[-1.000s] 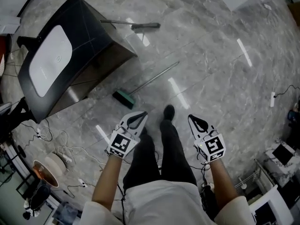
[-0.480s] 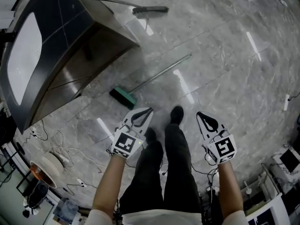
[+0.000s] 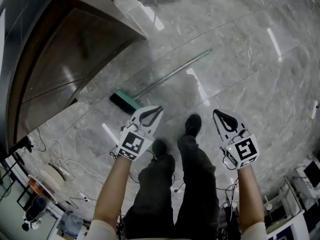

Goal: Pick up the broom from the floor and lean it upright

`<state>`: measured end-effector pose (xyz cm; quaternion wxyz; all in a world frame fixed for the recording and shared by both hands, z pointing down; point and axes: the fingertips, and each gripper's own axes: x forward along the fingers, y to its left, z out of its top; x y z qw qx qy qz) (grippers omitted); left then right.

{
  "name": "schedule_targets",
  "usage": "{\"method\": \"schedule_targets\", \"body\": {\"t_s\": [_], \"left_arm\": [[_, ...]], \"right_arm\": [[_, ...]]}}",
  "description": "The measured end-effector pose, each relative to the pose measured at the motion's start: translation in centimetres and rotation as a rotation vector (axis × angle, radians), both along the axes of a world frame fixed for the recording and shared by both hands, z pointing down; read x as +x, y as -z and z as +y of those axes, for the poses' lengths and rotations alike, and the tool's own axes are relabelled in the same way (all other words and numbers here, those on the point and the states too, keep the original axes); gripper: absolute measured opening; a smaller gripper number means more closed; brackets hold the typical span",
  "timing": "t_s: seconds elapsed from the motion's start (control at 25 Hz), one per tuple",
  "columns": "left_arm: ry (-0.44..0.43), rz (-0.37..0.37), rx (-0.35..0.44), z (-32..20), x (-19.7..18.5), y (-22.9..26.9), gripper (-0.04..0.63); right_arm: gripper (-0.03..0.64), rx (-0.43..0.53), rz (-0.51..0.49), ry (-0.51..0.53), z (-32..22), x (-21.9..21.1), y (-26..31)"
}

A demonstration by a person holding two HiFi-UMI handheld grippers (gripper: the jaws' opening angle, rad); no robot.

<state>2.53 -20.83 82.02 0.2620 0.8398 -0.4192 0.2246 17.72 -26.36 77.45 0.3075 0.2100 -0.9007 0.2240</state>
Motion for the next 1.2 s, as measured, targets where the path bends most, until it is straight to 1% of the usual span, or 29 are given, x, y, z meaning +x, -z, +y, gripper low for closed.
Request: {"method": "schedule_targets", "body": {"t_s": [0.28, 0.4, 0.56, 0.8, 1.0, 1.2], "left_arm": [[-0.026, -0.001, 0.01, -1.6, -0.2, -8.6, 0.012], [-0.025, 0.006, -0.001, -2.2, -0.5, -12.2, 0.012], [-0.032, -0.007, -0.019, -2.2, -0.9, -16.8, 0.012], [-0.095, -0.047, -0.039, -1.9, -1.1, -23.9, 0.012], [-0.12, -0.083, -0.066, -1.5, -1.8, -29.3, 0.012], [-0.176, -0.101, -0.085, -0.9, -1.9, -33.1, 0.012]], "right_arm": [[0.002, -0.005, -0.008, 0.024, -1.2, 0.4, -8.3], [0.002, -0.008, -0.015, 0.019, -1.4, 0.6, -11.6], [0.002, -0.002, -0.012, 0.023, -1.2, 0.9, -15.5], [0.002, 0.013, -0.002, 0.061, -0.7, 1.1, -20.9], [0.002, 0.031, 0.024, 0.118, 0.3, 0.7, -25.3], [0.002, 0.04, 0.029, 0.157, 1.1, -0.1, -28.1]]}}
